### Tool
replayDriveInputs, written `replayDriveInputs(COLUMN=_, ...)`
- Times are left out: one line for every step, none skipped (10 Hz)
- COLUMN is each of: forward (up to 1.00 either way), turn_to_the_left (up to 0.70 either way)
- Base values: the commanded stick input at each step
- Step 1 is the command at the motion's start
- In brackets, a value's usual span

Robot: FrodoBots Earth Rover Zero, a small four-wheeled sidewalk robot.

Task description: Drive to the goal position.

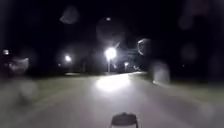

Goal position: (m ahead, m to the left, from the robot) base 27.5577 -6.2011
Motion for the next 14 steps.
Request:
replayDriveInputs(forward=1.00, turn_to_the_left=0.00)
replayDriveInputs(forward=1.00, turn_to_the_left=0.00)
replayDriveInputs(forward=1.00, turn_to_the_left=0.00)
replayDriveInputs(forward=1.00, turn_to_the_left=0.00)
replayDriveInputs(forward=1.00, turn_to_the_left=0.00)
replayDriveInputs(forward=1.00, turn_to_the_left=0.00)
replayDriveInputs(forward=1.00, turn_to_the_left=0.00)
replayDriveInputs(forward=1.00, turn_to_the_left=0.00)
replayDriveInputs(forward=1.00, turn_to_the_left=0.00)
replayDriveInputs(forward=1.00, turn_to_the_left=0.00)
replayDriveInputs(forward=1.00, turn_to_the_left=0.00)
replayDriveInputs(forward=1.00, turn_to_the_left=0.00)
replayDriveInputs(forward=1.00, turn_to_the_left=0.01)
replayDriveInputs(forward=1.00, turn_to_the_left=0.03)
